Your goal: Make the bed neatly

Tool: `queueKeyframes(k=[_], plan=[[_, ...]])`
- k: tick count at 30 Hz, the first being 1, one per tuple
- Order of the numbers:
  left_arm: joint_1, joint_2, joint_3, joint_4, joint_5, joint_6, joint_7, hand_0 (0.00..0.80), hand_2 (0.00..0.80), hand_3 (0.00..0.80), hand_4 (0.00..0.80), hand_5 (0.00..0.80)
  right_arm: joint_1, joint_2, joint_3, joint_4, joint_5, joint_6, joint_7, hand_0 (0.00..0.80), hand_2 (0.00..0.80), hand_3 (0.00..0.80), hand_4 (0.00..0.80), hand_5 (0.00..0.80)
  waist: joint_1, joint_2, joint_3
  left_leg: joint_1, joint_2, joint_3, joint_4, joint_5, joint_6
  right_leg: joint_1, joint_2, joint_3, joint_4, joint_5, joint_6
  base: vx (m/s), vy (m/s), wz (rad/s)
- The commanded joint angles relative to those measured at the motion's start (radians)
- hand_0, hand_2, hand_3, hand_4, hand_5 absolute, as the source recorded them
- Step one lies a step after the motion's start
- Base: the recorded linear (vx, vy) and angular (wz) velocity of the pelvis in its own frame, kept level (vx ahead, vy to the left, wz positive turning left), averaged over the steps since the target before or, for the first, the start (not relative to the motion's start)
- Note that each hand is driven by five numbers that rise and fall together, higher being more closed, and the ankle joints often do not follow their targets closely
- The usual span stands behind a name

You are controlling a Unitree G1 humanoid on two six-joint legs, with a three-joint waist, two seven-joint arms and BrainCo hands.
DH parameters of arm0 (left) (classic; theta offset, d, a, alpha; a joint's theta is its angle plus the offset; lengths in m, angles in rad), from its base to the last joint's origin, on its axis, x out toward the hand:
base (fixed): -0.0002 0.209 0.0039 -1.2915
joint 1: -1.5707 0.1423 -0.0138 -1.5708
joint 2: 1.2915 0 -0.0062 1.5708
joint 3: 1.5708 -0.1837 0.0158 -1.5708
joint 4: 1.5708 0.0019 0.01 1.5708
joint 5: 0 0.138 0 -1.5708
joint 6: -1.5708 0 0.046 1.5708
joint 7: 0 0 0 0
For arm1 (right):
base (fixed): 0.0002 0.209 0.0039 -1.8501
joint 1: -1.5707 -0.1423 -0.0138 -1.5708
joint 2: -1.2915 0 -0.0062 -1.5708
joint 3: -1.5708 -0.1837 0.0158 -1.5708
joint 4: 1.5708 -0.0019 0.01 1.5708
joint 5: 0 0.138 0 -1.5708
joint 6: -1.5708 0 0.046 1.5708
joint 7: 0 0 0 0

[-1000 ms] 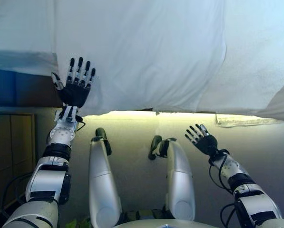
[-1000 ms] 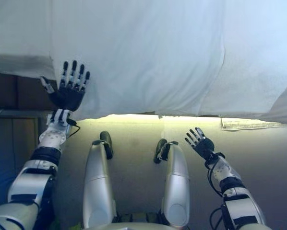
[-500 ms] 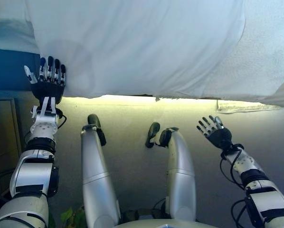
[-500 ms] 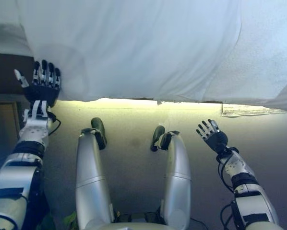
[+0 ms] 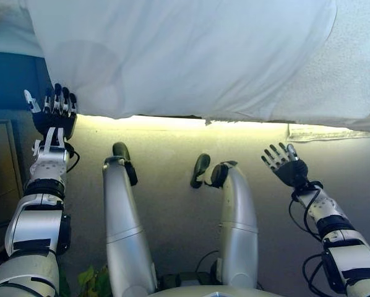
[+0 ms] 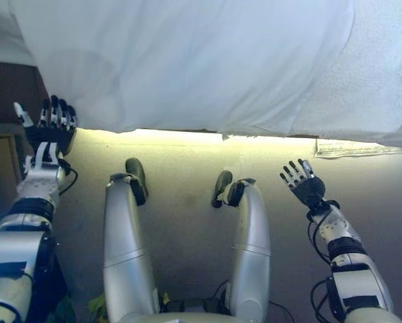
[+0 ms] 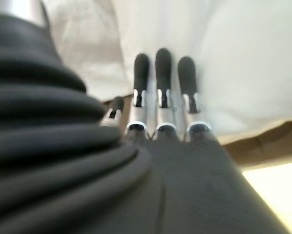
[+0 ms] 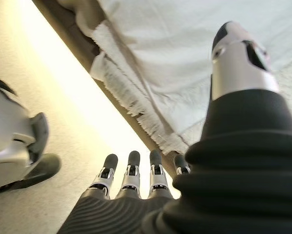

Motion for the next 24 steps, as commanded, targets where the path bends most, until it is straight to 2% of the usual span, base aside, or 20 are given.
queueKeyframes(k=[1,7,11,13,19,24], plan=[[0.058,0.005,0.055,0.044,-0.047,-0.009,0.013,0.0,0.0,0.0,0.0,0.0,0.044,-0.028,-0.059,0.001,0.02,-0.036,0.028,0.0,0.0,0.0,0.0,0.0,0.011,0.019,-0.002,0.093,-0.038,0.042,-0.02,-0.085,0.046,0.056,-0.024,0.01,-0.079,0.101,0.072,-0.03,-0.017,0.0],[0.235,-0.082,0.141,-0.001,-0.105,-0.022,0.017,0.0,0.0,0.0,0.0,0.0,0.068,-0.009,-0.066,-0.03,0.007,-0.042,0.038,0.0,0.0,0.0,0.0,0.0,0.016,0.057,-0.003,0.218,-0.036,0.077,-0.058,-0.085,0.029,0.164,-0.027,0.016,-0.105,0.083,0.075,-0.007,-0.009,0.07],[0.37,-0.215,0.191,0.018,-0.039,0.004,-0.013,0.0,0.0,0.0,0.0,0.0,0.091,0.043,-0.071,-0.036,0.005,-0.066,0.045,0.0,0.0,0.0,0.0,0.0,0.023,0.085,-0.039,0.345,-0.046,0.11,-0.137,-0.082,0.021,0.273,-0.027,0.023,-0.159,0.066,0.074,0.009,-0.04,0.13],[0.417,-0.251,0.207,0.037,-0.011,0.007,-0.029,0.0,0.0,0.0,0.0,0.0,0.105,0.064,-0.072,-0.039,-0.003,-0.071,0.045,0.0,0.0,0.0,0.0,0.0,0.024,0.093,-0.056,0.403,-0.05,0.127,-0.18,-0.076,0.018,0.326,-0.028,0.02,-0.193,0.064,0.072,0.044,-0.05,0.16],[0.587,-0.309,0.258,0.064,0.127,0.044,-0.065,0.0,0.0,0.0,0.0,0.0,0.223,0.115,-0.114,-0.066,-0.032,-0.078,0.037,0.0,0.0,0.0,0.0,0.0,0.042,0.111,-0.142,0.597,-0.087,0.156,-0.318,-0.05,0.025,0.523,-0.051,-0.02,-0.313,0.075,0.076,0.121,-0.055,0.21],[0.671,-0.32,0.285,0.088,0.301,0.04,-0.054,0.0,0.0,0.0,0.0,0.0,0.312,0.168,-0.154,0.017,-0.111,-0.07,0.035,0.0,0.0,0.0,0.0,0.0,0.055,0.104,-0.223,0.797,-0.103,0.178,-0.456,-0.023,0.036,0.746,-0.059,-0.064,-0.465,0.095,0.081,0.217,-0.086,0.17]])
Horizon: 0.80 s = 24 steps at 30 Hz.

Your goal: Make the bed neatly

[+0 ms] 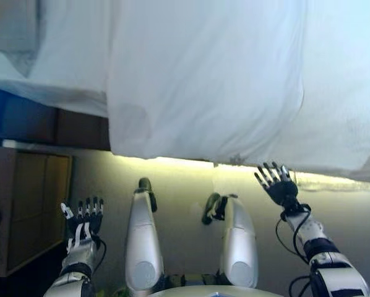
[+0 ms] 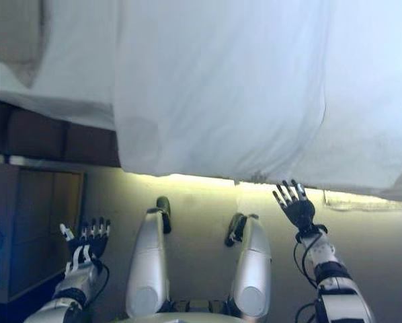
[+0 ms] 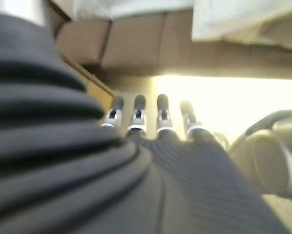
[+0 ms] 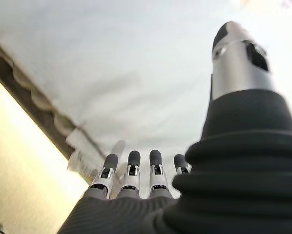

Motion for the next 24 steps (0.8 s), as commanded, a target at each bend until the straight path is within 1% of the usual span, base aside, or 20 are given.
queueKeyframes(k=[1,2,3,5,7,10,13,15,18,20,22,24], plan=[[0.074,0.021,0.01,0.067,0.131,-0.015,-0.013,0.0,0.0,0.0,0.0,0.0,0.063,0.02,-0.044,0.082,-0.077,-0.014,0.016,0.0,0.0,0.0,0.0,0.0,0.004,-0.023,-0.148,0.145,-0.05,0.072,-0.011,-0.087,0.049,0.108,-0.001,0.03,-0.139,0.13,0.034,0.256,-0.079,0.15],[0.091,0.018,0.015,0.076,0.177,-0.011,-0.01,0.0,0.0,0.0,0.0,0.0,0.074,0.027,-0.048,0.115,-0.11,-0.011,0.022,0.0,0.0,0.0,0.0,0.0,0.008,-0.021,-0.167,0.189,-0.05,0.075,-0.041,-0.082,0.05,0.16,0.002,0.016,-0.178,0.135,0.032,0.191,-0.077,0.03],[0.103,0.015,0.015,0.08,0.21,-0.007,-0.015,0.0,0.0,0.0,0.0,0.0,0.083,0.034,-0.049,0.134,-0.137,-0.008,0.023,0.0,0.0,0.0,0.0,0.0,0.011,-0.017,-0.18,0.224,-0.046,0.088,-0.08,-0.048,0.056,0.204,0.004,-0.008,-0.227,0.164,0.02,0.192,-0.088,0.05],[0.123,0.003,0.005,0.08,0.255,0.009,-0.033,0.0,0.0,0.0,0.0,0.0,0.102,0.046,-0.045,0.161,-0.191,0.0,0.026,0.0,0.0,0.0,0.0,0.0,0.015,-0.013,-0.213,0.303,-0.045,0.102,-0.156,-0.025,0.054,0.292,0.018,-0.033,-0.319,0.183,0.02,0.18,-0.089,0.09],[0.15,-0.011,-0.007,0.089,0.281,0.013,-0.044,0.0,0.0,0.0,0.0,0.0,0.127,0.067,-0.033,0.202,-0.263,-0.01,0.031,0.0,0.0,0.0,0.0,0.0,0.018,-0.009,-0.254,0.389,-0.049,0.119,-0.253,0.008,0.051,0.379,0.042,-0.05,-0.428,0.21,0.028,0.197,-0.093,-0.01],[0.169,-0.02,-0.027,0.103,0.319,0.01,-0.04,0.0,0.0,0.0,0.0,0.0,0.145,0.08,-0.015,0.242,-0.341,0.002,0.032,0.0,0.0,0.0,0.0,0.0,0.018,-0.008,-0.293,0.488,-0.062,0.136,-0.387,0.054,0.047,0.483,0.071,-0.065,-0.574,0.257,0.042,0.134,-0.068,-0.06],[0.163,-0.014,-0.066,0.144,0.434,-0.05,-0.004,0.0,0.0,0.0,0.0,0.0,0.146,0.094,0.016,0.298,-0.388,0.013,0.04,0.0,0.0,0.0,0.0,0.0,0.012,-0.006,-0.319,0.558,-0.073,0.146,-0.508,0.103,0.047,0.541,0.096,-0.072,-0.674,0.302,0.051,0.081,-0.033,-0.04],[0.147,0.001,-0.108,0.169,0.526,-0.093,0.044,0.0,0.0,0.0,0.0,0.0,0.15,0.099,0.04,0.329,-0.392,0.018,0.043,0.0,0.0,0.0,0.0,0.0,0.007,-0.005,-0.339,0.59,-0.075,0.149,-0.574,0.128,0.045,0.567,0.105,-0.072,-0.727,0.328,0.057,0.074,-0.011,-0.11],[0.118,0.006,-0.168,0.188,0.626,-0.085,0.059,0.0,0.0,0.0,0.0,0.0,0.159,0.117,0.067,0.357,-0.354,0.015,0.038,0.0,0.0,0.0,0.0,0.0,-0.006,0.002,-0.368,0.634,-0.081,0.155,-0.662,0.154,0.045,0.593,0.12,-0.067,-0.796,0.361,0.065,0.081,0.009,-0.07],[0.106,-0.008,-0.205,0.197,0.59,-0.086,0.063,0.0,0.0,0.0,0.0,0.0,0.17,0.137,0.059,0.381,-0.302,0.023,0.024,0.0,0.0,0.0,0.0,0.0,-0.017,0.011,-0.384,0.651,-0.085,0.163,-0.702,0.167,0.044,0.603,0.127,-0.064,-0.836,0.385,0.07,0.066,0.028,-0.09],[0.106,-0.027,-0.207,0.197,0.517,-0.084,0.079,0.0,0.0,0.0,0.0,0.0,0.181,0.152,0.036,0.408,-0.269,0.03,-0.011,0.0,0.0,0.0,0.0,0.0,-0.026,0.021,-0.396,0.665,-0.089,0.166,-0.726,0.166,0.045,0.616,0.131,-0.066,-0.871,0.398,0.073,0.068,0.039,-0.09],[0.108,-0.041,-0.2,0.2,0.496,-0.095,0.108,0.0,0.0,0.0,0.0,0.0,0.186,0.16,0.014,0.43,-0.259,0.036,-0.028,0.0,0.0,0.0,0.0,0.0,-0.028,0.025,-0.403,0.667,-0.091,0.166,-0.73,0.163,0.045,0.622,0.132,-0.066,-0.891,0.409,0.075,0.063,0.025,-0.09]])
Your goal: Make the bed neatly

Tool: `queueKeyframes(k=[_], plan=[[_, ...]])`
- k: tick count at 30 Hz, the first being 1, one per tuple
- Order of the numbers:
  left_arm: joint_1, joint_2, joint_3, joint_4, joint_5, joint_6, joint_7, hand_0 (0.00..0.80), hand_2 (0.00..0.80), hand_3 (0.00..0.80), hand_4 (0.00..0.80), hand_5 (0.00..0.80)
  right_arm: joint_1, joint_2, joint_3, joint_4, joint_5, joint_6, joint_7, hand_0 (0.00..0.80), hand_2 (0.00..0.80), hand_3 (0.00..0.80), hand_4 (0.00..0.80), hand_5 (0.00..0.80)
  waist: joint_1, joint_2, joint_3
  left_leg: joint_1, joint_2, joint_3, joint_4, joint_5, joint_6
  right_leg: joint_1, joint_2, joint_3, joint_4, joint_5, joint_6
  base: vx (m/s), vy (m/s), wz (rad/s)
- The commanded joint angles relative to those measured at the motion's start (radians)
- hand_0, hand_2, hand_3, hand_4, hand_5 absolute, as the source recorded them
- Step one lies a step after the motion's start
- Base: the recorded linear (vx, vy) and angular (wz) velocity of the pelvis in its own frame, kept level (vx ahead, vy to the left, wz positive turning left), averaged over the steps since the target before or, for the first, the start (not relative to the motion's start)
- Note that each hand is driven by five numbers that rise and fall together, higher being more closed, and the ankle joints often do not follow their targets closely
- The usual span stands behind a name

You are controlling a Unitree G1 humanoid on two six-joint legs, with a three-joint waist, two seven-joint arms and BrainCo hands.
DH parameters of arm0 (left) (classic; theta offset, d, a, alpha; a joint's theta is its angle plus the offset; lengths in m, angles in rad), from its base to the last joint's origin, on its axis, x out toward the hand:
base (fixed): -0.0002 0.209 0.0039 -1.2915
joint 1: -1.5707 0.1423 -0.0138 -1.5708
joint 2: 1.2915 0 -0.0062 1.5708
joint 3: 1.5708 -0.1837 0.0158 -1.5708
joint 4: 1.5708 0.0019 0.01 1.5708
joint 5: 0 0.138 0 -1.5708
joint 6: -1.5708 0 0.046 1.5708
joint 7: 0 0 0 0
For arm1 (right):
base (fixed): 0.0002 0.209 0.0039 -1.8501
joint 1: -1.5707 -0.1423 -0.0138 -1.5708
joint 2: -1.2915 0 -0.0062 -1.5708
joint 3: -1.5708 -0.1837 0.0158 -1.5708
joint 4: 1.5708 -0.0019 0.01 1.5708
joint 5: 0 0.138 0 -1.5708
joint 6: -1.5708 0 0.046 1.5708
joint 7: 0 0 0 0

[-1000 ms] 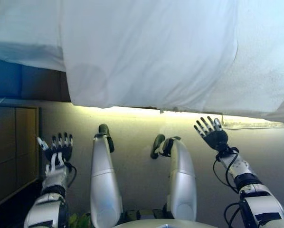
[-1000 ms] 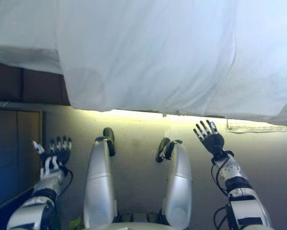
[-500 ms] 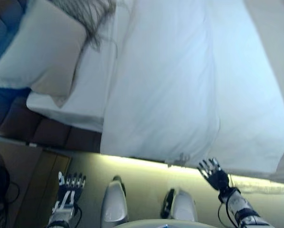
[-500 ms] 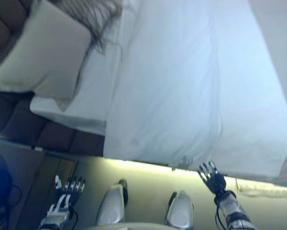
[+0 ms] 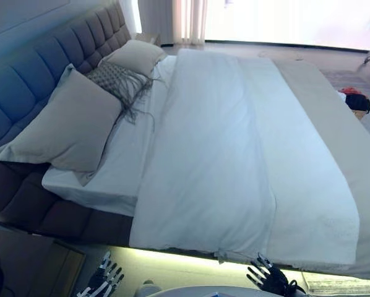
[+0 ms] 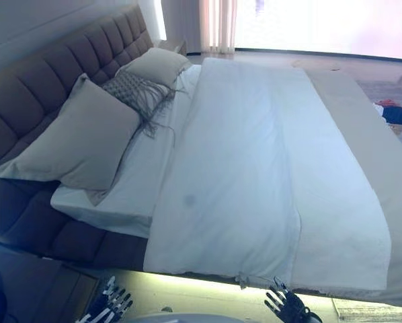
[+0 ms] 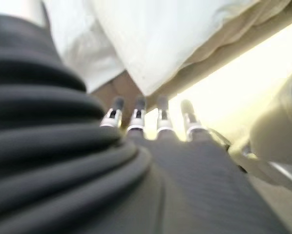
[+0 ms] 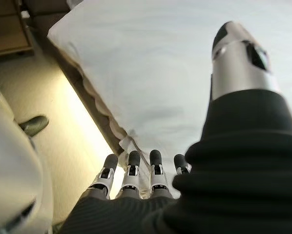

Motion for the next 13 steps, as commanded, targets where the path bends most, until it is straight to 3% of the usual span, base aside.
queueKeyframes(k=[1,6,13], plan=[[-0.076,-0.034,0.038,0.049,-0.073,-0.041,0.063,0.0,0.0,0.0,0.0,0.0,-0.05,0.034,-0.067,0.083,0.076,0.004,-0.082,0.0,0.0,0.0,0.0,0.0,-0.019,0.021,0.023,0.028,-0.045,0.014,-0.025,-0.043,0.04,-0.005,0.014,0.007,-0.106,0.124,-0.012,0.08,0.015,-0.09],[-0.069,-0.093,0.026,0.098,0.028,-0.042,0.138,0.0,0.0,0.0,0.0,0.0,-0.046,0.06,-0.075,0.158,-0.058,-0.023,-0.186,0.0,0.0,0.0,0.0,0.0,-0.019,0.018,0.006,0.05,-0.049,0.025,-0.025,-0.06,0.05,0.017,0.019,0.008,-0.127,0.133,-0.015,0.103,0.004,-0.05],[-0.078,-0.116,-0.048,0.103,0.087,-0.008,0.123,0.0,0.0,0.0,0.0,0.0,-0.071,0.083,0.005,0.127,-0.102,-0.044,-0.129,0.0,0.0,0.0,0.0,0.0,-0.015,0.008,0.001,0.075,-0.05,0.023,-0.025,-0.073,0.059,0.036,0.022,0.012,-0.124,0.129,-0.016,0.055,-0.006,-0.01]])
